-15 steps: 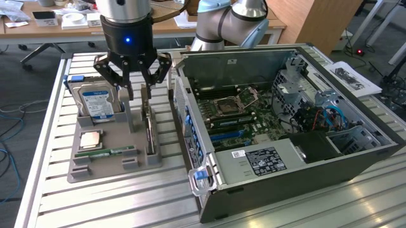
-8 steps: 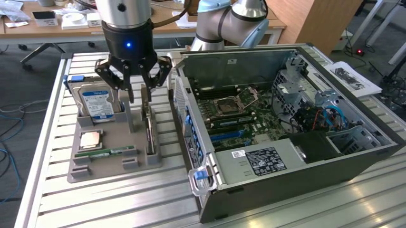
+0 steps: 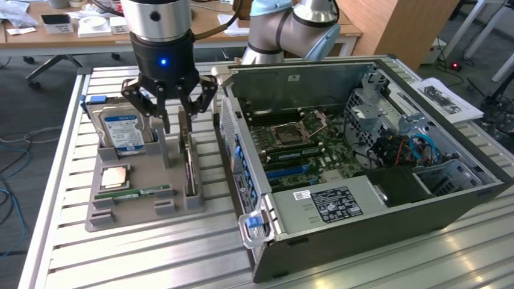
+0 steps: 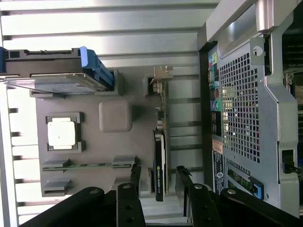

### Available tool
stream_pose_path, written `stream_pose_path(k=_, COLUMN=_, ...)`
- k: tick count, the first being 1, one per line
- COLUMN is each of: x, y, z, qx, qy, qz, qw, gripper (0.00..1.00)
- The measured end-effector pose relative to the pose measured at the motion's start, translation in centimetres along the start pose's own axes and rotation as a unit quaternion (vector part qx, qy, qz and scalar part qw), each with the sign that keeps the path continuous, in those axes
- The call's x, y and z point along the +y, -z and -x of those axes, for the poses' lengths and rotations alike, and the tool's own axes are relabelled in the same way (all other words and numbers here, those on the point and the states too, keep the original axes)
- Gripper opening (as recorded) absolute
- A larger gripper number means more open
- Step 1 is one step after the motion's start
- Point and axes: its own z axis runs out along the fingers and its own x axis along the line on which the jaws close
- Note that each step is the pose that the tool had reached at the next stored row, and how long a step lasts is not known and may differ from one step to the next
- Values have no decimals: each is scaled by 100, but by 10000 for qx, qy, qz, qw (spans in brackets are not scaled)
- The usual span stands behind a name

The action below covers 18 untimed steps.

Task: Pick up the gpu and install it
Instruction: 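Pick up the gpu and move the gpu toward the slot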

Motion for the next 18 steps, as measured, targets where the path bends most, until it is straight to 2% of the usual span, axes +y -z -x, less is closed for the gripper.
stream_pose_path(k=18, x=3, y=-6, z=41, qx=-1, qy=0, qz=0, qw=10000, gripper=43)
